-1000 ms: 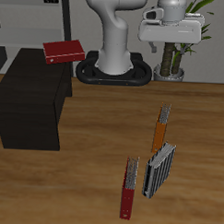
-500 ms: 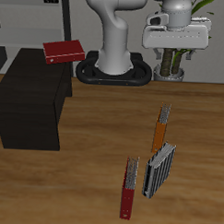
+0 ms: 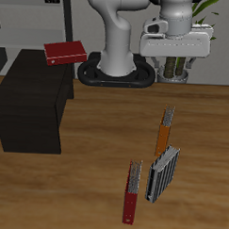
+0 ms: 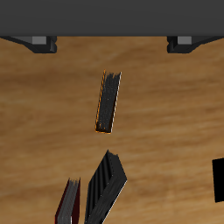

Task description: Place the left red book flat on top of the shelf and place the orange book upright on top of the shelf

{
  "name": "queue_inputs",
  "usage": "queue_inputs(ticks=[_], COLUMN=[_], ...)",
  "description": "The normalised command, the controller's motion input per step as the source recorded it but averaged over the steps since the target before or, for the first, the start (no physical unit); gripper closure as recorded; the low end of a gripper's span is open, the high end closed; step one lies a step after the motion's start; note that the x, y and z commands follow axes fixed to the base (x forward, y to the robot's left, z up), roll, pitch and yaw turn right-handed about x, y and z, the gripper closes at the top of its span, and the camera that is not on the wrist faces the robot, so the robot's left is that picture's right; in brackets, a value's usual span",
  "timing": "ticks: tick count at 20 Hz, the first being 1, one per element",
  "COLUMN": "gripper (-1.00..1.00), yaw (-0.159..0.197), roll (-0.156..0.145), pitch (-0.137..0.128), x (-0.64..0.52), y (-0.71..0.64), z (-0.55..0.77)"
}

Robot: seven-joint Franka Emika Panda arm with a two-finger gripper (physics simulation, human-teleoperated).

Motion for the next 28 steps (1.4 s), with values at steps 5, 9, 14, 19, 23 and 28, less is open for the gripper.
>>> queue_inputs(ticks=[5,9,14,19,23,28], gripper=[-1.00,-1.00,-1.00,-1.00,-1.00,-1.00], yaw=[-0.008,-0.009,-0.016,-0.024,-0.004,0.013], roll=[-0.017,0.003,0.002,-0.006,-0.004,0.001], pitch=[0.022,-0.001,-0.011,-0.003,0.000,0.051], x=[0.38,0.23,0.14,0.07,-0.08,0.05], y=[-0.12,0.04,0.08,-0.01,0.02,0.02], z=[-0.19,-0.22,-0.25,-0.34,-0.33,-0.41])
